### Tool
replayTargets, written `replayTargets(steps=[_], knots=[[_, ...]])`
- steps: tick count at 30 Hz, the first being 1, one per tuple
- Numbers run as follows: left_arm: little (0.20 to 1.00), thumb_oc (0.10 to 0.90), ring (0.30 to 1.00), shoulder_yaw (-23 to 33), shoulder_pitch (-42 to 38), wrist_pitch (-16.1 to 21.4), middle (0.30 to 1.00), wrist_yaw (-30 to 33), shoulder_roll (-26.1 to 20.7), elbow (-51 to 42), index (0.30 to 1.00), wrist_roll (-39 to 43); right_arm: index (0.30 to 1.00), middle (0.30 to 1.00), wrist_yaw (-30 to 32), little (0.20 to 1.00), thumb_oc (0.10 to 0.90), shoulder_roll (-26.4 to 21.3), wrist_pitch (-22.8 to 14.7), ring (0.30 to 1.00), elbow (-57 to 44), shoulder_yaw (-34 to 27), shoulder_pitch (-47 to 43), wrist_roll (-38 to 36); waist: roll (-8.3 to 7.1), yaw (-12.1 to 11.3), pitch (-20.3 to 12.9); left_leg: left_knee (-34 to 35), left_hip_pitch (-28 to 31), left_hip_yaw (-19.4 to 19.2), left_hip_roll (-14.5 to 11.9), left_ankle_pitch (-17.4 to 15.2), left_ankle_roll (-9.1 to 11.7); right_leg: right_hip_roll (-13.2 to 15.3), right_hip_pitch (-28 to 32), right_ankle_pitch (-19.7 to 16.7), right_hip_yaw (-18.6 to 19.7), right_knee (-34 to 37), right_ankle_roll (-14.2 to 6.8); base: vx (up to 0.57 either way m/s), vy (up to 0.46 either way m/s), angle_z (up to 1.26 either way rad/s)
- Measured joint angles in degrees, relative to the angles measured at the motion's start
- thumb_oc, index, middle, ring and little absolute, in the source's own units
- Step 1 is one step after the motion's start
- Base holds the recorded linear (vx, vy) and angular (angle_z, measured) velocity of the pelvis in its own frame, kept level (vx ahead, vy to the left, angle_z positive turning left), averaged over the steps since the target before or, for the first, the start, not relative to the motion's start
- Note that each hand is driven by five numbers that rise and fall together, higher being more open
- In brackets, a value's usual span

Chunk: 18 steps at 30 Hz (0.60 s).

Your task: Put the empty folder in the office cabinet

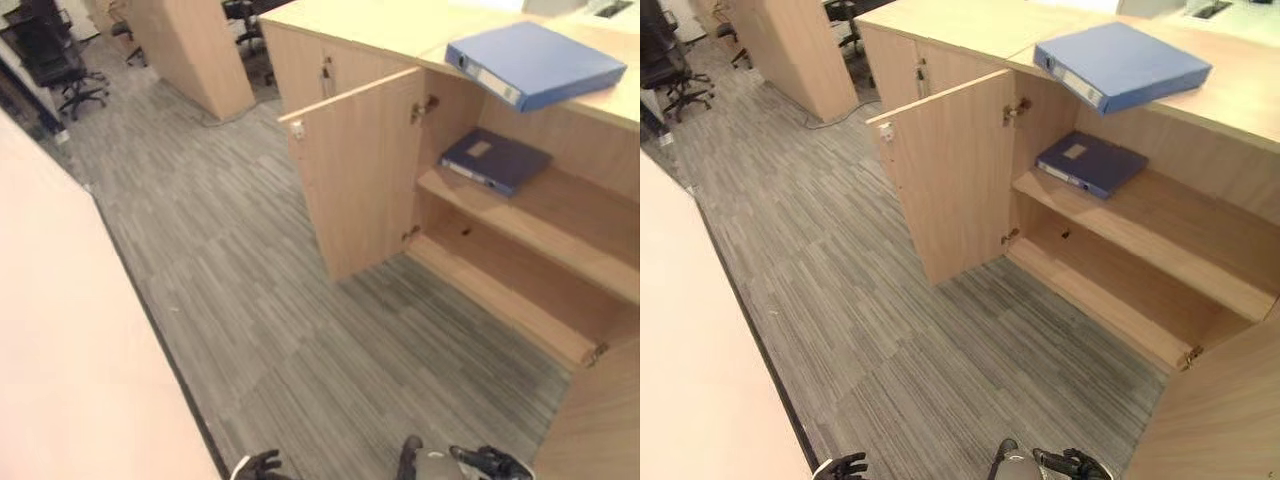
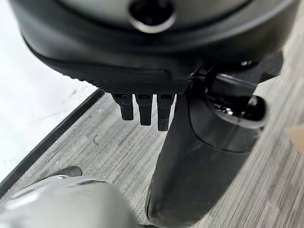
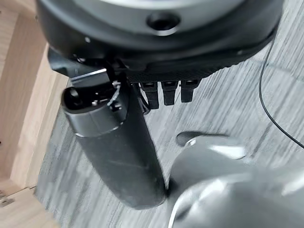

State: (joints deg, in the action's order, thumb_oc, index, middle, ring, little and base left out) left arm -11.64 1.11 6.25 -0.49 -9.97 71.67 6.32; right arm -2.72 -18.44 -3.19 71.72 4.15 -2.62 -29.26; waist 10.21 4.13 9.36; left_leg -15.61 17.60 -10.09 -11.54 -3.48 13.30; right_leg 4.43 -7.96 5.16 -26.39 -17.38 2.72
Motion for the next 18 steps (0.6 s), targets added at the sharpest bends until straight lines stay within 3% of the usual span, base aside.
replayTargets(steps=[2, 3, 4, 5, 7, 8, 10, 11, 12, 13, 15, 16, 17, 18], knots=[[0.900, 0.800, 0.900, 0.1, -0.5, -0.2, 0.900, 0.1, 0.0, -0.9, 0.900, 0.0, 0.900, 0.900, -0.3, 0.900, 0.800, 0.3, 0.1, 0.900, -0.9, 0.7, 0.1, 0.0, -0.92, 0.9, 0.1, -7.9, -3.6, 1.6, -0.1, 3.3, 2.1, -0.5, 1.0, 0.4, 1.0, 0.7, 1.5, 0.29, -0.226, -0.46], [0.900, 0.800, 0.900, -0.4, -1.5, 0.0, 0.900, 0.0, 0.0, -1.1, 0.900, 0.1, 0.900, 0.900, -0.3, 0.900, 0.800, 0.6, 0.1, 0.900, -1.6, 1.8, -0.3, 0.0, -2.48, 0.0, 0.5, -15.7, -6.6, 0.9, 0.6, 12.1, 2.0, -0.4, 3.0, 0.2, 1.7, 2.1, 1.9, 0.32, -0.202, -0.76], [0.900, 0.800, 0.900, -0.5, -1.2, 0.0, 0.900, 0.0, 0.1, -1.2, 0.900, 0.0, 0.900, 0.900, -0.3, 0.900, 0.800, 0.7, 0.1, 0.900, -1.7, 2.7, -0.5, 0.0, -4.14, 0.1, 1.0, -19.7, -7.9, 1.0, 0.5, 17.0, 2.3, -0.4, 5.6, 0.1, 3.2, 4.5, 2.6, 0.39, -0.171, -0.86], [0.900, 0.800, 0.900, -0.7, -1.1, 0.1, 0.900, 0.1, 0.1, -1.2, 0.900, 0.0, 0.900, 0.900, -0.4, 0.900, 0.800, 0.7, 0.1, 0.900, -1.6, 3.2, -0.7, 0.0, -4.60, 0.4, 1.0, -23.3, -8.7, 1.0, 0.0, 16.9, 2.1, -0.6, 7.2, -0.1, 4.1, 5.8, 2.6, 0.30, -0.087, -0.62], [0.900, 0.800, 0.900, -2.6, -2.6, 0.3, 0.900, 0.2, -0.5, -2.8, 0.900, 0.1, 0.900, 0.900, -0.2, 0.900, 0.800, 1.0, 0.0, 0.900, -1.6, 3.9, -0.8, 0.0, -6.77, -0.1, 1.1, -24.8, -12.9, 1.3, 0.9, 9.9, -1.8, -0.8, 10.4, 0.9, 7.5, 8.9, 3.1, 0.31, -0.061, -0.48], [0.900, 0.800, 0.900, -2.8, -3.1, 0.4, 0.900, 0.2, -0.5, -3.9, 0.900, 0.1, 0.900, 0.900, -0.2, 0.900, 0.800, 1.2, 0.0, 0.900, -1.6, 3.8, -1.0, 0.0, -7.55, -0.8, 1.4, -24.5, -15.1, 1.3, 1.5, 7.1, -2.6, -0.9, 11.7, 0.7, 8.8, 10.6, 3.0, 0.21, 0.000, -0.43], [0.900, 0.800, 0.900, -3.7, -4.0, 0.5, 0.900, -0.1, -0.5, -5.1, 0.900, 0.3, 0.900, 0.900, -0.2, 0.900, 0.800, 1.2, 0.0, 0.900, -1.1, 3.6, -1.3, 0.0, -8.58, -2.3, 2.0, -21.1, -18.2, 1.0, 2.0, 4.5, -4.1, -0.8, 14.1, -1.9, 9.8, 13.5, 2.3, 0.30, 0.021, -0.55], [0.900, 0.800, 0.900, -4.0, -4.6, 0.6, 0.900, -0.1, -0.6, -5.4, 0.900, 0.1, 0.900, 0.900, -0.2, 0.900, 0.800, 1.5, 0.0, 0.900, -1.3, 3.5, -1.1, 0.0, -9.17, -2.7, 2.1, -17.7, -21.7, 0.9, 2.0, 4.3, -4.0, -1.1, 15.5, -1.3, 11.3, 15.7, 2.4, 0.37, 0.067, -0.56], [0.900, 0.800, 0.900, -4.0, -4.8, 0.6, 0.900, 0.0, -0.5, -5.3, 0.900, 0.1, 0.900, 0.900, -0.2, 0.900, 0.800, 1.8, -0.1, 0.900, -1.3, 3.5, -1.0, 0.0, -9.22, -2.6, 2.1, -10.8, -23.5, 0.8, 1.8, 4.4, -4.1, -1.8, 17.3, -1.6, 12.2, 18.1, 1.7, 0.57, 0.097, -0.73], [0.900, 0.800, 0.900, -3.8, -5.2, 0.9, 0.900, 0.1, -0.5, -4.9, 0.900, 0.2, 0.900, 0.900, -0.1, 0.900, 0.800, 2.3, 0.2, 0.900, -1.1, 3.6, -0.7, 0.0, -9.05, -3.2, 2.2, 7.0, -23.8, 2.4, 2.6, 6.3, -4.3, -2.5, 19.7, -3.5, 14.0, 21.6, -0.2, 0.60, 0.078, -0.74], [0.900, 0.800, 0.900, -4.1, -5.5, 1.1, 0.900, 0.0, -0.6, -4.7, 0.900, 0.1, 0.900, 0.900, -0.2, 0.900, 0.800, 2.4, 0.1, 0.900, -1.2, 5.8, -0.4, 0.1, -7.72, -3.1, 2.4, 15.2, -26.2, 6.8, 3.6, 10.1, -3.5, -3.7, 21.8, -2.4, 16.6, 22.9, -1.2, 0.42, 0.004, -0.65], [0.900, 0.800, 0.900, -3.9, -5.4, 1.3, 0.900, 0.1, -0.4, -3.9, 0.900, 0.1, 0.900, 0.900, -0.2, 0.900, 0.800, 1.8, 0.5, 0.900, -1.0, 6.0, 0.1, 0.9, -6.54, -3.2, 2.4, 21.1, -26.0, 12.4, 4.6, 11.5, -3.1, -4.3, 22.4, -1.5, 17.8, 22.7, -1.6, 0.33, -0.044, -0.87], [0.900, 0.800, 0.900, -3.0, -5.7, 1.2, 0.900, 0.0, -0.2, -4.0, 0.900, 1.2, 0.900, 0.900, -0.2, 0.900, 0.800, 1.6, 0.8, 0.900, -1.0, 5.8, 0.5, 1.5, -5.64, -4.9, 3.0, 21.1, -26.8, 14.5, 4.9, 11.7, -3.5, -4.4, 23.2, -1.1, 20.4, 22.1, -1.5, 0.61, -0.053, -1.31], [0.900, 0.800, 0.900, -0.7, -5.2, 1.7, 0.900, 0.2, -0.4, -3.9, 0.900, 2.0, 0.900, 0.900, -0.1, 0.900, 0.800, 1.9, 0.9, 0.900, -1.0, 6.0, 1.3, 2.3, -5.67, -5.8, 2.9, 21.1, -28.0, 15.0, 6.0, 11.4, -3.3, -3.5, 25.7, 0.6, 22.8, 22.6, -2.6, 0.59, -0.020, -1.20]])
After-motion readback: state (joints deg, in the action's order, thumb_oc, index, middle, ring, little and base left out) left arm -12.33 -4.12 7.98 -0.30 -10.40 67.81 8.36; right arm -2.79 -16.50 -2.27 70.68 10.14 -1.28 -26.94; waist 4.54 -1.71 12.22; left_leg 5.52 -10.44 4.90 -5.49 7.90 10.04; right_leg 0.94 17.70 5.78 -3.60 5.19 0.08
